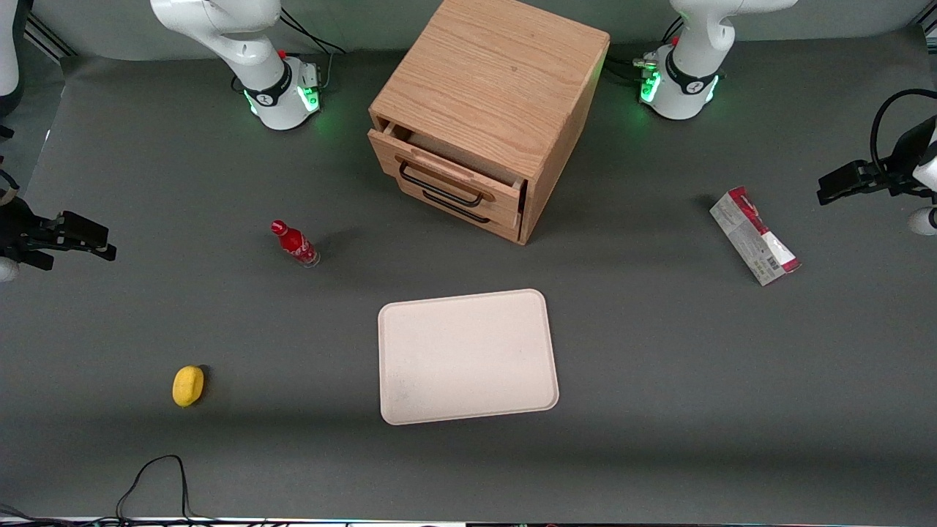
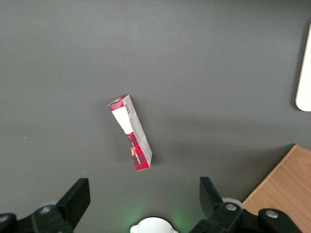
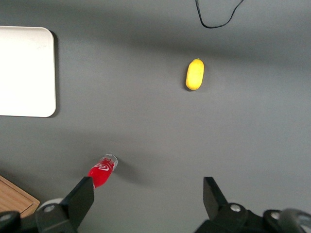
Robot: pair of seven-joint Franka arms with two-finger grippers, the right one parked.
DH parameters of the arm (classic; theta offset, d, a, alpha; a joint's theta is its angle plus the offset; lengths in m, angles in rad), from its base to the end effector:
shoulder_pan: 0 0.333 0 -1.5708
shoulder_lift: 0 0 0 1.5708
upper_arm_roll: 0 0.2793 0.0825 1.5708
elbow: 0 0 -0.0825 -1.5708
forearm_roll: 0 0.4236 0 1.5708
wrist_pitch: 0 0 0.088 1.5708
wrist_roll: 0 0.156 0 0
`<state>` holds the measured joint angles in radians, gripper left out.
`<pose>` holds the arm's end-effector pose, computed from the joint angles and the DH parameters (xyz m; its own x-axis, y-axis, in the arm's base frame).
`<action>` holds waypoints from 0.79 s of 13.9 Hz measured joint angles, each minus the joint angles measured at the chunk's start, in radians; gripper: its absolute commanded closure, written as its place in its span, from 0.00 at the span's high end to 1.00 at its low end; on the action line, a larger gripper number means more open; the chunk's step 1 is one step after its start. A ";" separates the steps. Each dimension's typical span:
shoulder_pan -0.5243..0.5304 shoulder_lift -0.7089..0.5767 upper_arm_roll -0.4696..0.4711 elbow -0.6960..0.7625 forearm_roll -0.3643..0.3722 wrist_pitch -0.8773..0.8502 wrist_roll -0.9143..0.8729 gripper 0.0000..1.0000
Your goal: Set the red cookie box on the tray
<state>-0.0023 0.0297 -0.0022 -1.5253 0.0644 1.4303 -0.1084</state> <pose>0.5810 0.0081 0.5335 0.9868 0.1125 -0.1164 0.1039 -0.9916 -0.0773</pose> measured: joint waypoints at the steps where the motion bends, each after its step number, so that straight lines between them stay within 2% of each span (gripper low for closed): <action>1: 0.012 0.000 0.002 0.006 0.007 -0.007 -0.001 1.00; 6: 0.202 0.000 0.029 0.017 -0.021 -0.043 -0.023 0.99; 9: 0.228 0.000 0.030 0.017 -0.022 -0.055 -0.084 0.99; 11: 0.225 0.000 0.019 0.015 -0.022 -0.074 -0.166 0.95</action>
<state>0.2223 0.0296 0.0172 -1.5103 0.0429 1.3562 -0.2743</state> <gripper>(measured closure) 0.004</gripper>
